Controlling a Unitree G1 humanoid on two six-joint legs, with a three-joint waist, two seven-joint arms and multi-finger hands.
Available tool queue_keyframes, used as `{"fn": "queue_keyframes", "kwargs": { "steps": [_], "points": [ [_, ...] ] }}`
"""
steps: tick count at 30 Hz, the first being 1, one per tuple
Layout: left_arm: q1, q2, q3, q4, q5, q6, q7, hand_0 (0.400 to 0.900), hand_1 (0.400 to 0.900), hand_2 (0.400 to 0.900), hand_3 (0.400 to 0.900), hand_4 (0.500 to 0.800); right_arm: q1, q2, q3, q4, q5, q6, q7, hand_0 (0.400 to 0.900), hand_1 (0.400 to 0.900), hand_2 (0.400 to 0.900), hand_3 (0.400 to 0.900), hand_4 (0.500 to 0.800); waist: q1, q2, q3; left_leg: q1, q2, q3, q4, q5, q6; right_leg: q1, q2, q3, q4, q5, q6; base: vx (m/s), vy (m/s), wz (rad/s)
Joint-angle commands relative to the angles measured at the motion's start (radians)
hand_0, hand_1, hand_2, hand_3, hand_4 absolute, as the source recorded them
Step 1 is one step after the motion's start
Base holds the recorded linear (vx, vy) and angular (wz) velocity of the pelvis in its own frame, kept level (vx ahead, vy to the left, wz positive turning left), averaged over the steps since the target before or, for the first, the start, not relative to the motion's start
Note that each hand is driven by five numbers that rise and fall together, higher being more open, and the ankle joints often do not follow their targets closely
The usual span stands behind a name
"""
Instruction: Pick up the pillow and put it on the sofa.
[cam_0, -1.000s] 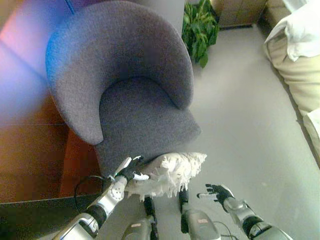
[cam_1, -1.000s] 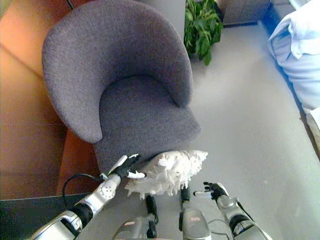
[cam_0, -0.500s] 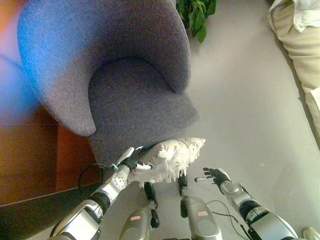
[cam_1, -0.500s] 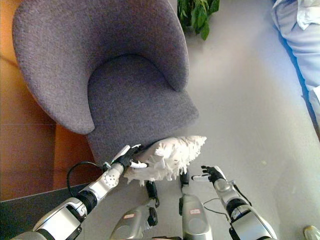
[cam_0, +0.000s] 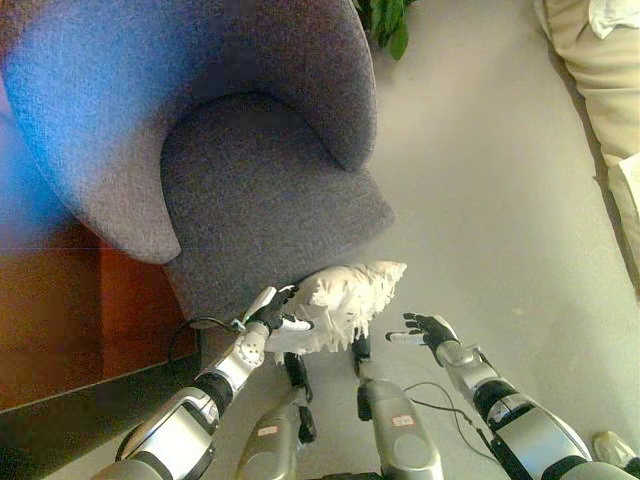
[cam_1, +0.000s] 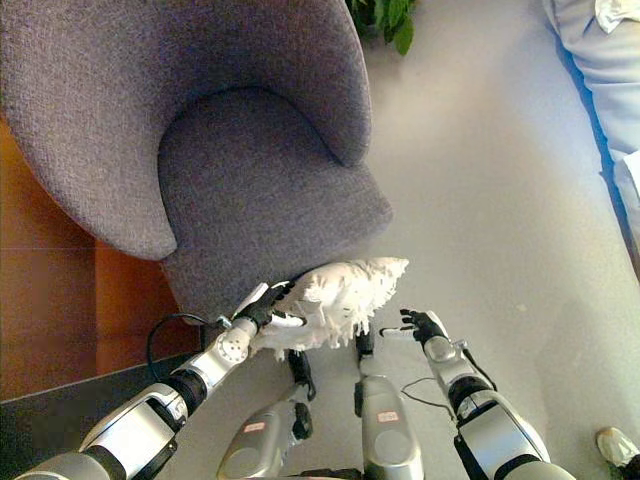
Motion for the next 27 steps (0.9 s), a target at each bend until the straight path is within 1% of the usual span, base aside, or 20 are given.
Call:
{"fn": "queue_keyframes", "kwargs": {
  "steps": [1,4,10,12,16,18,23,25,26,27],
  "points": [
    [-0.081,-0.017,-0.015,0.024,0.023,-0.027,0.077,0.900,0.900,0.900,0.900,0.800,-0.059,-0.011,0.057,-0.027,0.035,0.003,-0.031,0.900,0.900,0.900,0.900,0.800,-0.015,-0.044,0.010,-0.108,0.027,-0.019,0.178,-0.084,-0.037,-0.071,-0.082,0.041,0.108,-0.067,0.125,-0.04,-0.023,-0.03],
    [-0.111,-0.021,-0.017,0.030,0.031,-0.006,0.108,0.900,0.900,0.900,0.900,0.800,-0.075,-0.016,0.062,-0.039,0.049,0.004,-0.037,0.900,0.900,0.900,0.900,0.800,-0.018,-0.049,0.027,-0.128,0.031,-0.018,0.192,-0.084,-0.040,-0.093,-0.081,0.044,0.117,-0.062,0.125,-0.04,-0.027,-0.02],
    [-0.149,-0.030,-0.006,0.050,0.031,0.011,0.131,0.900,0.900,0.900,0.900,0.800,-0.105,-0.023,0.080,-0.075,0.082,0.001,-0.057,0.900,0.900,0.900,0.900,0.800,-0.023,-0.060,0.035,-0.197,0.040,-0.013,0.221,-0.079,-0.046,-0.158,-0.075,0.051,0.130,-0.049,0.125,-0.03,-0.037,-0.03],
    [-0.156,-0.033,-0.003,0.051,0.034,0.017,0.147,0.900,0.900,0.900,0.900,0.800,-0.111,-0.027,0.087,-0.096,0.091,0.002,-0.064,0.900,0.900,0.900,0.900,0.800,-0.027,-0.064,0.035,-0.223,0.045,-0.011,0.229,-0.077,-0.048,-0.184,-0.072,0.054,0.133,-0.043,0.126,-0.03,-0.035,-0.05],
    [-0.173,-0.033,0.006,0.049,0.053,0.023,0.210,0.900,0.900,0.900,0.900,0.800,-0.120,-0.036,0.094,-0.136,0.106,0.009,-0.073,0.900,0.900,0.900,0.900,0.800,-0.032,-0.072,0.035,-0.264,0.052,-0.008,0.239,-0.074,-0.052,-0.222,-0.063,0.060,0.136,-0.036,0.128,-0.03,-0.023,-0.05],
    [-0.201,-0.026,0.013,0.048,0.053,0.037,0.261,0.900,0.900,0.900,0.900,0.800,-0.132,-0.041,0.102,-0.162,0.112,0.015,-0.076,0.900,0.900,0.900,0.900,0.800,-0.038,-0.081,0.035,-0.297,0.058,-0.004,0.246,-0.067,-0.057,-0.255,-0.057,0.060,0.138,-0.028,0.127,-0.06,-0.026,-0.04],
    [-0.251,-0.016,0.022,0.050,0.047,0.043,0.271,0.900,0.900,0.900,0.900,0.800,-0.143,-0.054,0.114,-0.210,0.127,0.030,-0.087,0.900,0.900,0.900,0.900,0.800,-0.051,-0.093,0.035,-0.363,0.062,-0.009,0.276,-0.063,-0.062,-0.312,-0.054,0.062,0.147,-0.015,0.126,-0.06,-0.027,0.00],
    [-0.269,-0.009,0.023,0.053,0.044,0.044,0.261,0.900,0.900,0.900,0.900,0.800,-0.147,-0.064,0.115,-0.221,0.131,0.029,-0.086,0.900,0.900,0.900,0.900,0.800,-0.058,-0.095,0.035,-0.387,0.063,-0.011,0.288,-0.063,-0.064,-0.334,-0.053,0.066,0.152,-0.010,0.126,-0.04,-0.013,-0.02],
    [-0.278,-0.009,0.022,0.053,0.040,0.049,0.262,0.855,0.855,0.855,0.855,0.773,-0.148,-0.067,0.117,-0.232,0.130,0.029,-0.090,0.900,0.900,0.900,0.900,0.800,-0.062,-0.097,0.035,-0.403,0.064,-0.013,0.296,-0.064,-0.064,-0.348,-0.052,0.068,0.155,-0.008,0.126,-0.03,-0.009,-0.04],
    [-0.285,-0.010,0.021,0.053,0.040,0.053,0.264,0.576,0.576,0.576,0.576,0.606,-0.149,-0.071,0.118,-0.242,0.129,0.031,-0.091,0.900,0.900,0.900,0.900,0.800,-0.067,-0.098,0.035,-0.414,0.064,-0.014,0.301,-0.065,-0.064,-0.360,-0.051,0.071,0.159,-0.006,0.126,-0.03,-0.008,-0.05]
  ]
}}
